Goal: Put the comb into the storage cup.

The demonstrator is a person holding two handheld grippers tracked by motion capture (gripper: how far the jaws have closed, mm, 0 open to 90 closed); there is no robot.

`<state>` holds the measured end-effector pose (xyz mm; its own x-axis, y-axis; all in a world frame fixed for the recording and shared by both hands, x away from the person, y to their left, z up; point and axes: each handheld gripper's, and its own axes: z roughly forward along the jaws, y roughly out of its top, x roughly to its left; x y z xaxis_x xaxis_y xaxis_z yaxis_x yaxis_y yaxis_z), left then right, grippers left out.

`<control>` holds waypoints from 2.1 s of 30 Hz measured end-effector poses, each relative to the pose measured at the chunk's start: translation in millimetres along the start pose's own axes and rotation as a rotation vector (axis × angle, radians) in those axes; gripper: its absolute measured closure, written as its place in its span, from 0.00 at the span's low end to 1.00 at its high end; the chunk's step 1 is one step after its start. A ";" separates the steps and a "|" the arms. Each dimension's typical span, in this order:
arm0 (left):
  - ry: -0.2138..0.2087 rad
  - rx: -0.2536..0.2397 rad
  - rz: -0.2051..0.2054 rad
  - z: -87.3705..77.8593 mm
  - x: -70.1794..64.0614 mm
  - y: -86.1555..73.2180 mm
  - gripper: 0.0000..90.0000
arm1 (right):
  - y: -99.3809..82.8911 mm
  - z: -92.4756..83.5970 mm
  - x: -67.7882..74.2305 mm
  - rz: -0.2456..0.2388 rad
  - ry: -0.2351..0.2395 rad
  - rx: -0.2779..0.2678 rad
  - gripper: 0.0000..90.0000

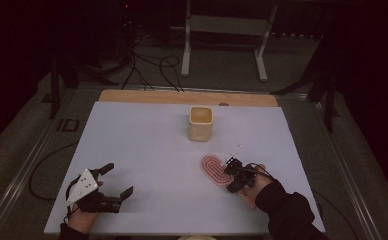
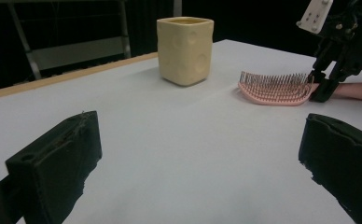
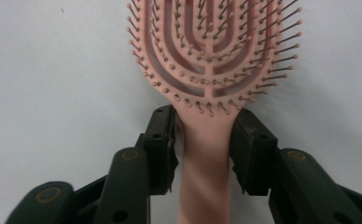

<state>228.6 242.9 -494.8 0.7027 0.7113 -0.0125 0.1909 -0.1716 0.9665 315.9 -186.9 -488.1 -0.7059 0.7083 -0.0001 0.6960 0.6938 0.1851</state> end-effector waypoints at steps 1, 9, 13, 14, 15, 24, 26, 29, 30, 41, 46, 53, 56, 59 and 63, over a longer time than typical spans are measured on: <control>0.000 0.000 0.000 0.0 0.0 0.0 0.00 | 0.6 -0.1 -0.4 0.002 0.002 0.005 0.71; 0.000 0.005 0.001 0.4 -0.1 -0.4 0.00 | 5.5 0.5 -0.5 0.064 -0.014 0.054 0.74; 0.000 0.009 0.000 1.0 -0.1 -0.6 0.00 | 7.8 1.0 3.5 0.034 -0.034 0.070 0.76; -0.001 0.010 0.000 0.8 -0.4 -0.8 0.00 | 8.0 1.3 4.8 0.025 -0.041 0.070 0.77; -0.001 0.010 0.000 0.8 -0.4 -0.8 0.00 | 8.0 1.3 4.8 0.025 -0.041 0.070 0.77; -0.001 0.015 -0.001 1.8 0.5 -1.3 0.00 | -0.4 -0.2 5.8 0.011 -0.043 0.003 0.78; 0.000 0.016 0.002 2.0 0.4 -1.2 0.00 | -1.6 -0.7 6.0 0.004 -0.048 -0.012 0.78; -0.002 0.015 -0.003 2.1 0.7 -1.3 0.00 | -2.4 -2.2 5.5 0.012 -0.053 -0.035 0.78; -0.001 0.016 -0.003 2.1 0.7 -1.5 0.00 | -3.3 -3.9 3.9 0.015 -0.046 -0.069 0.78; -0.002 0.018 -0.002 2.5 0.5 -1.5 0.00 | -6.0 -14.6 4.5 -0.002 -0.035 -0.198 0.78; 0.000 0.021 -0.001 2.8 0.6 -1.6 0.00 | -8.1 -15.5 6.6 -0.013 -0.039 -0.265 0.78; 0.001 0.024 -0.003 3.1 0.5 -1.7 0.00 | -10.9 -20.4 6.1 -0.015 -0.032 -0.353 0.78; -0.001 0.023 -0.002 3.2 0.3 -1.6 0.00 | -12.8 -21.6 5.6 -0.010 -0.024 -0.397 0.78; 0.001 0.025 -0.003 3.1 0.2 -1.8 0.00 | -15.9 -21.6 5.3 -0.018 0.001 -0.444 0.78; 0.001 0.024 -0.004 3.3 0.5 -1.8 0.00 | -18.4 -21.4 6.1 -0.018 0.006 -0.485 0.78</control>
<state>230.9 241.3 -497.4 0.7014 0.7126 -0.0158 0.2100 -0.1854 0.9600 296.0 -198.2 -470.5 -0.7188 0.6952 -0.0024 0.5433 0.5639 0.6220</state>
